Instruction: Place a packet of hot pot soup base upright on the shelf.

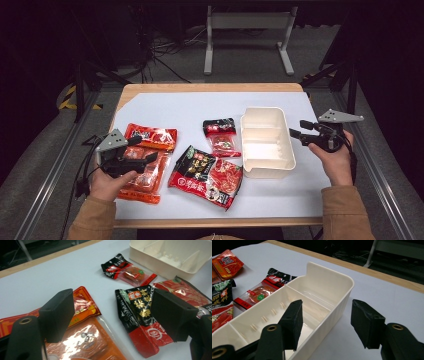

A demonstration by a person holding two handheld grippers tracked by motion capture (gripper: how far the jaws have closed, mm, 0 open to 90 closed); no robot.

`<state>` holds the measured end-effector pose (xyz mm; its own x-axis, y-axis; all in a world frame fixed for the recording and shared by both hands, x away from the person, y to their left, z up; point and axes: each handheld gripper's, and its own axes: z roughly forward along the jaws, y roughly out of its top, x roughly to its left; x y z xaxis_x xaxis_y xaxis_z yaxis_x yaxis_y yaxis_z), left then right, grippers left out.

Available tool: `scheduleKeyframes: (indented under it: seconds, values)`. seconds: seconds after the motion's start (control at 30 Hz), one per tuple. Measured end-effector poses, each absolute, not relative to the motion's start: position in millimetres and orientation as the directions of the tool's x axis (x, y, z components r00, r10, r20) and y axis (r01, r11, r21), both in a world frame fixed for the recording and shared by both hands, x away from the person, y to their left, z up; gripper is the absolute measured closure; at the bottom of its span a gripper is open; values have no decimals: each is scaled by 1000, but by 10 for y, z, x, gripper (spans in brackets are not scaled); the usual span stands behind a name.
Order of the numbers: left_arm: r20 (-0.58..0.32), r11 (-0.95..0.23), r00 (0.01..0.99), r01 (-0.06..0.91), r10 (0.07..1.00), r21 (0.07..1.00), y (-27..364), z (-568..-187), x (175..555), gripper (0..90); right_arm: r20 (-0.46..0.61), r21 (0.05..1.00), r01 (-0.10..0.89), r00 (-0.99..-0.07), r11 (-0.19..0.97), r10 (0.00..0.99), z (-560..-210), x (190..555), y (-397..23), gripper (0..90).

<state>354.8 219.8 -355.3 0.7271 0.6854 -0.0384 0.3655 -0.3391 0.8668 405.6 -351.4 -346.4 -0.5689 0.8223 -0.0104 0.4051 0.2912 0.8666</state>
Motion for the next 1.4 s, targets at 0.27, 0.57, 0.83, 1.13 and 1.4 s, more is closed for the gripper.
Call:
scheduleKeyframes:
  seconds: [0.27, 0.57, 0.83, 1.13, 1.4]
  values:
    - [-59, -357, 750, 380, 659, 853, 2045, -3554, 3505, 199, -13, 859, 413, -572, 302, 820, -3479, 4065, -3484, 426]
    - [-82, -391, 757, 424, 649, 817, 1865, -3706, 3494, 216, -11, 859, 415, -571, 300, 821, -3486, 4069, -3474, 415]
    - [-151, -441, 760, 514, 633, 736, 1704, -3897, 3546, 267, -14, 856, 417, -573, 306, 820, -3495, 4074, -3466, 408]
    - [-159, -445, 747, 537, 645, 716, 1603, -4097, 3552, 321, -19, 848, 423, -576, 318, 817, -3525, 4090, -3433, 402]
    - [-159, -476, 756, 545, 634, 690, 1541, -4192, 3555, 410, -21, 850, 420, -575, 317, 818, -3519, 4083, -3431, 401]
